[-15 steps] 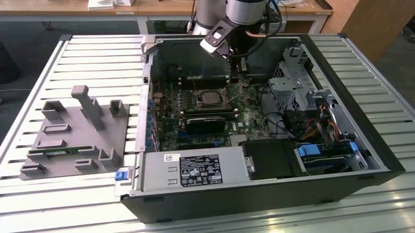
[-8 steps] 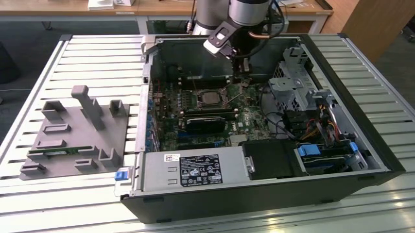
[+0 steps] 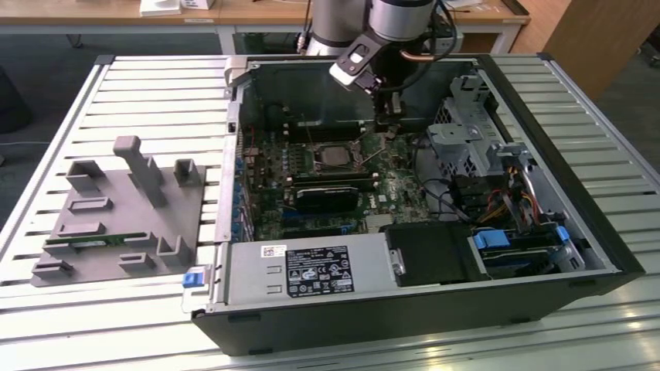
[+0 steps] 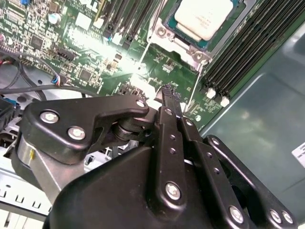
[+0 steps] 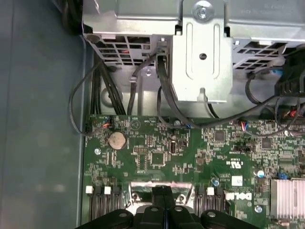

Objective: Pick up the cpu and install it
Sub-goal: 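Close the cpu cover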

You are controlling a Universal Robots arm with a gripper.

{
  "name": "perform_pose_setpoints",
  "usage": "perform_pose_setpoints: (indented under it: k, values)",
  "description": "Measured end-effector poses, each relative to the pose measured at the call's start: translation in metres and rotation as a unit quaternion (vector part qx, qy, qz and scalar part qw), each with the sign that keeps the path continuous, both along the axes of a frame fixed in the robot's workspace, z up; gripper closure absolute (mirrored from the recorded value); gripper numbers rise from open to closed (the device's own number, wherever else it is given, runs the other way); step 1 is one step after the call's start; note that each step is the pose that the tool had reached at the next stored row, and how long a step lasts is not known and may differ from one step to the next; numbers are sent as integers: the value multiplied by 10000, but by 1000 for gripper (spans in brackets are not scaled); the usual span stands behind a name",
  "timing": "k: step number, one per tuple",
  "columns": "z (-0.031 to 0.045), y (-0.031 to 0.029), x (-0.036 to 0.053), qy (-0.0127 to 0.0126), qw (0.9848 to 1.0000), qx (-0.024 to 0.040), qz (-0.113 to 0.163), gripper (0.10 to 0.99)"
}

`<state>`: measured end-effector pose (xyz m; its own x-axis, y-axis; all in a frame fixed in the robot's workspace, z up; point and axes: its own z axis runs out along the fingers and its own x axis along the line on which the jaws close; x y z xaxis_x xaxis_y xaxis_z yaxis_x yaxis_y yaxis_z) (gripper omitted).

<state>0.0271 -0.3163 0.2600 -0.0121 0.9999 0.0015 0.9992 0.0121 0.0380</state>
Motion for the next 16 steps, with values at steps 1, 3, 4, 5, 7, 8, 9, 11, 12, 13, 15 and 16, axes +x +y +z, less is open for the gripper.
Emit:
perform_pose_setpoints:
  k: [1,3,4,5,7,8,9,11,12,13,15,16]
  values:
    - [-2,3,13,0,10000,0,0,973]
    - [-5,9,45,0,10000,0,0,973]
    - [-6,11,62,0,10000,-1,0,973]
    - [-8,14,80,0,10000,-1,0,973]
    - [-15,19,115,1,10000,-1,0,973]
    - [-18,22,132,1,10000,-1,0,973]
    - [-22,26,152,1,10000,-1,0,973]
    - [-30,34,186,3,10000,-1,0,973]
    - [-34,38,201,3,10000,-1,0,973]
    - [-40,41,212,4,10000,1,0,973]
    - [-52,47,233,8,10000,0,0,973]
    - [-59,49,242,10,10000,-1,0,973]
